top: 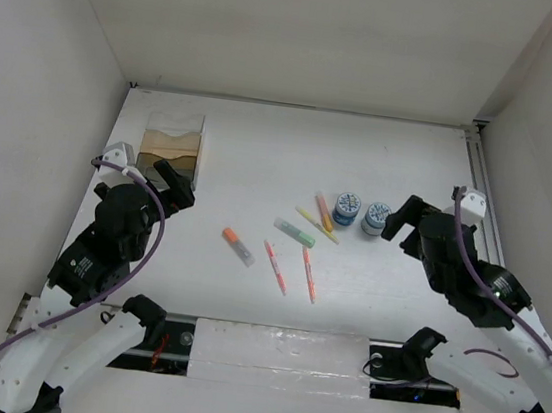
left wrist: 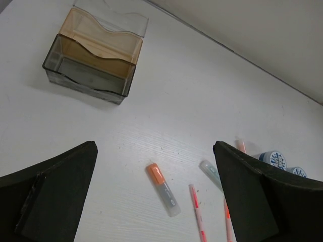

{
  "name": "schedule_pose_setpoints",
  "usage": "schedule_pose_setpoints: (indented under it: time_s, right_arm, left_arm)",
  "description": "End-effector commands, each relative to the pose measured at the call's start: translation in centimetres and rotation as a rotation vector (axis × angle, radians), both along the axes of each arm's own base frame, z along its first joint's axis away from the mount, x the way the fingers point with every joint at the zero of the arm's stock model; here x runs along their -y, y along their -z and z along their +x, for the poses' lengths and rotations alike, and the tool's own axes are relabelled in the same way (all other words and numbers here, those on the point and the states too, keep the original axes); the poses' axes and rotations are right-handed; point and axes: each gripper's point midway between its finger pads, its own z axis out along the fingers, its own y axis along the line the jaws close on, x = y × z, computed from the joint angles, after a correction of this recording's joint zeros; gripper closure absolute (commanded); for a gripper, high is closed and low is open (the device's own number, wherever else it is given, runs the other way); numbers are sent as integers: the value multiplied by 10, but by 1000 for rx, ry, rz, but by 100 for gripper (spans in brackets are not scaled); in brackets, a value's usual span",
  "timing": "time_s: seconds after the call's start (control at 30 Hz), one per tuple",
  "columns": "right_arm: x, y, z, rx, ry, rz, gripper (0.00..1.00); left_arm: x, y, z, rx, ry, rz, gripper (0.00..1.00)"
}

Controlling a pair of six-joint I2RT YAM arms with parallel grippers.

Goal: Sort the stationery into containers
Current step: Pick up the stationery from the center of the board.

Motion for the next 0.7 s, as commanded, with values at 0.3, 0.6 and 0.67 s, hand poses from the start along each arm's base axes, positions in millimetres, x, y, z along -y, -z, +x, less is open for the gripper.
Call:
schedule_pose_setpoints:
  time_s: [0.3, 0.6, 0.67]
  right_arm:
    - [-8, 15, 17, -27, 35, -8, 0]
    - [5, 92, 49, -190, 146, 15, 0]
    - [9, 114, 61, -223, 166, 22, 0]
  left_arm:
    - [1, -11, 3, 41, 6, -10, 0]
    - [9, -10, 5, 35, 44, -12, 0]
    - [11, -8, 5, 34, 59, -5, 0]
